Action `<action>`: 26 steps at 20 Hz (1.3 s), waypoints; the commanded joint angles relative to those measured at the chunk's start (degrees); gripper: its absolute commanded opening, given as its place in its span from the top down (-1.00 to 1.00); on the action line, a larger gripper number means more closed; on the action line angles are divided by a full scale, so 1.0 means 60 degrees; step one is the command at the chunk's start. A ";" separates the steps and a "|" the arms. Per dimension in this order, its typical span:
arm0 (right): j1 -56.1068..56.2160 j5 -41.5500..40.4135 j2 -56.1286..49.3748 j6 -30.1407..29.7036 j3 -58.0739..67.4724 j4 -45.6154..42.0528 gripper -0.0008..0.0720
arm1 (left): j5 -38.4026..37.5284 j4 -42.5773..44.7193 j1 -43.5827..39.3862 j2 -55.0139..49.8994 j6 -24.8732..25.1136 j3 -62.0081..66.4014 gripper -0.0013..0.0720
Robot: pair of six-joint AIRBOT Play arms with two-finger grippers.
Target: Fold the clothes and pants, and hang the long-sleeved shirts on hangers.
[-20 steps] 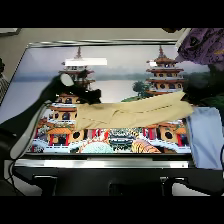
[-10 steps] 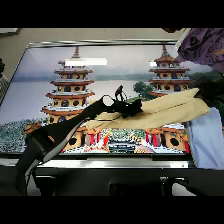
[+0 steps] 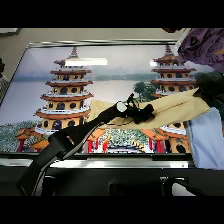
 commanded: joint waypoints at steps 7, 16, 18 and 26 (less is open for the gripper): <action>0.0026 0.0583 0.0007 0.0251 0.0007 0.1745 0.90 | -0.5111 0.5264 0.2586 0.2229 -0.0423 0.0211 0.93; 0.4710 0.2732 -0.0069 0.3213 0.0007 0.0882 0.90 | -0.8491 0.8626 0.6266 0.6277 0.0958 0.0208 0.92; 0.5723 0.3439 -0.0248 0.4047 0.0007 0.0619 0.90 | -0.8491 0.8623 0.6852 0.6710 0.0954 0.0208 0.92; 0.8171 0.5027 -0.1883 0.6011 0.0007 0.0153 0.90 | -0.8633 0.8623 0.7446 0.7114 0.1206 0.0189 0.92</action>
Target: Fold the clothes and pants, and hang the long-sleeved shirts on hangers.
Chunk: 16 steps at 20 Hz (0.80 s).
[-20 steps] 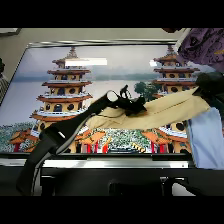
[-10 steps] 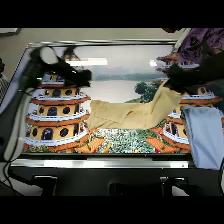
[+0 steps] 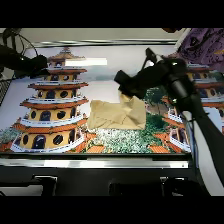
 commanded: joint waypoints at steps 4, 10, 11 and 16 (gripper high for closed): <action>0.1195 0.1228 -0.1392 0.1264 0.0007 -0.0186 0.90 | -0.0084 0.0055 0.0149 0.0098 0.0171 -0.0004 0.92; 0.1577 0.1723 -0.2160 0.1319 0.0007 0.0073 0.90 | -0.0084 0.0058 0.0149 0.0069 0.0310 -0.0004 0.91; 0.1636 0.1840 -0.2273 0.1319 0.0007 0.0087 0.90 | -0.0084 0.0055 0.0153 0.0062 0.0306 -0.0004 0.92; 0.1807 0.2663 -0.2637 0.0936 0.0011 0.0306 -0.29 | -0.0087 0.0055 0.0149 0.0058 0.0306 -0.0004 0.92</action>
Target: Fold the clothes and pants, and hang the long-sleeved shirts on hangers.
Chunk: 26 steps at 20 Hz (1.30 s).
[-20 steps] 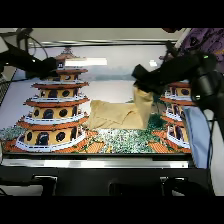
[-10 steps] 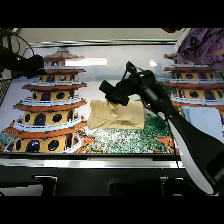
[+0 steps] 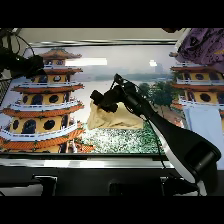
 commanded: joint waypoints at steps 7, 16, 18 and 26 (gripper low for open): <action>-0.1541 -0.0477 0.1228 -0.1934 0.0011 0.0481 -0.57 | 0.0000 -0.0004 0.0007 -0.0007 -0.0018 -0.0004 0.92; -0.8054 -0.4568 0.2353 -0.8127 -0.1031 0.2703 -0.65 | -0.0004 -0.0004 0.0011 0.0047 -0.0011 -0.0004 0.91; -0.8965 -0.4448 0.2331 -0.9373 -0.2444 0.4018 -0.65 | 0.0000 -0.0004 0.0011 0.0044 -0.0011 -0.0004 0.91; -0.8546 -0.2983 0.0922 -1.2254 -0.5847 0.6229 -0.50 | 0.0004 -0.0004 0.0007 0.0044 -0.0011 -0.0004 0.91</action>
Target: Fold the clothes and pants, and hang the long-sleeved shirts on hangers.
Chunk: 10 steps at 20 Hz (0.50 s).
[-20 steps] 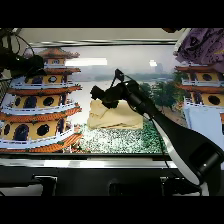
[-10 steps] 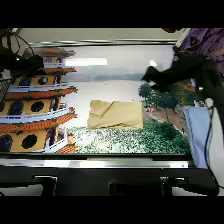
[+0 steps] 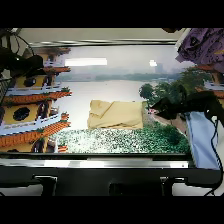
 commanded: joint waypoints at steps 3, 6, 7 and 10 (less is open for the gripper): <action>0.0849 0.1129 -0.1031 -0.1417 -0.0747 0.1253 -0.50 | 0.0011 0.0004 0.0007 0.0000 -0.0004 -0.0004 0.91; 0.1311 0.1931 -0.1231 -0.1432 -0.0747 0.1417 -0.45 | 0.0007 0.0000 0.0007 0.0000 0.0000 -0.0004 0.91; 0.1457 0.2106 -0.1235 -0.1432 -0.0747 0.1443 -0.42 | 0.0007 0.0000 0.0007 0.0000 0.0000 -0.0004 0.91; 0.1894 0.2459 -0.1231 -0.1395 -0.0747 0.1464 0.19 | 0.0011 0.0000 0.0007 -0.0004 0.0000 -0.0004 0.91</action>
